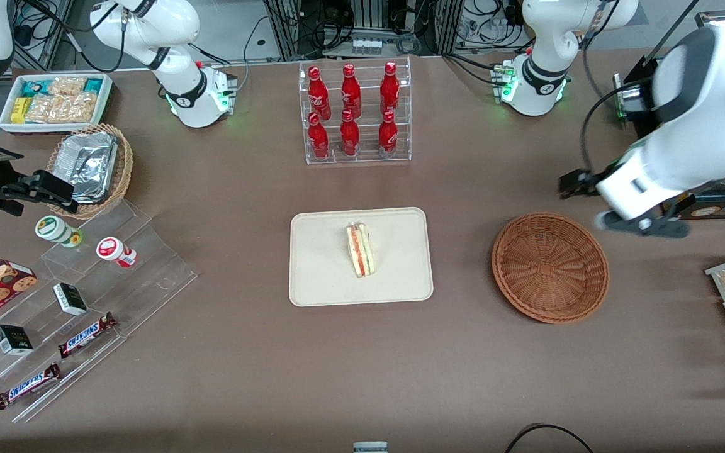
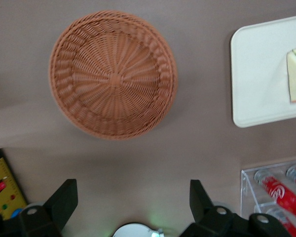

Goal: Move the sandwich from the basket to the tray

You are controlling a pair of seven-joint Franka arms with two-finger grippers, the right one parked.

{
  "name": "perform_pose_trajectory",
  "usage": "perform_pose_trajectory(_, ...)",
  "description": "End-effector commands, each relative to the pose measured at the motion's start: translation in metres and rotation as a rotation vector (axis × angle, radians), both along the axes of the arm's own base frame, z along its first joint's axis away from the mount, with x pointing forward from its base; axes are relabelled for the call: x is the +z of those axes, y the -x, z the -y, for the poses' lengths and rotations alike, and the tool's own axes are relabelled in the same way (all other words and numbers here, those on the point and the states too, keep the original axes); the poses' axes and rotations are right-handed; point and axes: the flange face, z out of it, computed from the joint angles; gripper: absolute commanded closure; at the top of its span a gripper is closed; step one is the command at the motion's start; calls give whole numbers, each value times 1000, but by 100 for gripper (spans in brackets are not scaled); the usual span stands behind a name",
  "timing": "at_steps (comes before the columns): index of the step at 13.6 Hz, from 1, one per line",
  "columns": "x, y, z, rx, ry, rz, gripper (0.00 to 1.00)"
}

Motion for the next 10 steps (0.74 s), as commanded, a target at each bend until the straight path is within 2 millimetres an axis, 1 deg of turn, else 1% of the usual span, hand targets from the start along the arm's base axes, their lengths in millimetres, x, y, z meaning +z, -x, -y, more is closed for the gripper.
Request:
perform_pose_trajectory(1, 27, 23, -23, 7, -1, 9, 0)
perform_pose_trajectory(2, 31, 26, -33, 9, -10, 1, 0)
perform_pose_trajectory(3, 42, 30, -41, -7, -18, -6, 0)
perform_pose_trajectory(5, 50, 34, -57, -23, -14, -22, 0)
perform_pose_trajectory(6, 53, 36, -62, -17, -28, -22, 0)
perform_pose_trajectory(7, 62, 39, -68, -11, -56, -9, 0)
perform_pose_trajectory(10, 66, 40, -71, -6, -64, -6, 0)
